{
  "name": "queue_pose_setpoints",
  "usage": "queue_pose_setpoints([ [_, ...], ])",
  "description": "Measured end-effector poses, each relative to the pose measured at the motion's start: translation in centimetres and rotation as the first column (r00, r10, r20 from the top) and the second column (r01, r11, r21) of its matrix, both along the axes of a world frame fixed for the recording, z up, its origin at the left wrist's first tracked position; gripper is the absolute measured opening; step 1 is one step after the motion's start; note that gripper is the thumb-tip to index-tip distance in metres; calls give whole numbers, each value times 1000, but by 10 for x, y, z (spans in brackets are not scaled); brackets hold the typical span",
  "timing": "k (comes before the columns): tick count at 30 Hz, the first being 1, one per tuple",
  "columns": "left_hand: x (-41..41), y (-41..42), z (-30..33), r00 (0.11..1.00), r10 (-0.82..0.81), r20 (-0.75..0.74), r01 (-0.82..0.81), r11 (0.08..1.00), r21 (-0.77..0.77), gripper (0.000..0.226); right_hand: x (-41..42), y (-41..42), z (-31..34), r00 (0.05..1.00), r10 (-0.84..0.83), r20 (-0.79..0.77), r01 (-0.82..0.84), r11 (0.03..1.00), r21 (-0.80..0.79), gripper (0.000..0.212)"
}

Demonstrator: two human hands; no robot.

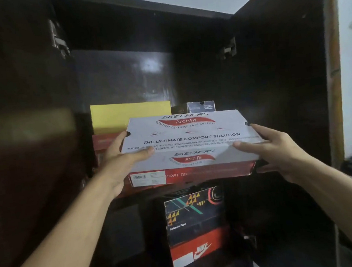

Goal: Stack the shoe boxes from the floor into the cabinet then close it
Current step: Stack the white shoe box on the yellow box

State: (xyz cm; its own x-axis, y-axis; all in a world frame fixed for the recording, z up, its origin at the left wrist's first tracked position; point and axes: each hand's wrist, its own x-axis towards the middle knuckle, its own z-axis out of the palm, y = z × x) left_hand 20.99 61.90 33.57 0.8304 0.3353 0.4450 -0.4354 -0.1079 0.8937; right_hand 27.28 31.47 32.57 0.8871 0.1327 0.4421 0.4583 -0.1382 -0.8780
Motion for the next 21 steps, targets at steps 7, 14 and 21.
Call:
queue_pose_setpoints([
  [7,1,6,86,993,97,65,-102,992,77,93,28,20,73,996,-18,88,7,992,124,67],
  [14,17,30,146,981,194,29,-196,976,94,75,62,60,136,991,-38,125,21,990,139,70],
  [21,55,62,179,969,243,49,-246,965,87,38,114,101,183,990,-67,124,47,987,156,77],
])
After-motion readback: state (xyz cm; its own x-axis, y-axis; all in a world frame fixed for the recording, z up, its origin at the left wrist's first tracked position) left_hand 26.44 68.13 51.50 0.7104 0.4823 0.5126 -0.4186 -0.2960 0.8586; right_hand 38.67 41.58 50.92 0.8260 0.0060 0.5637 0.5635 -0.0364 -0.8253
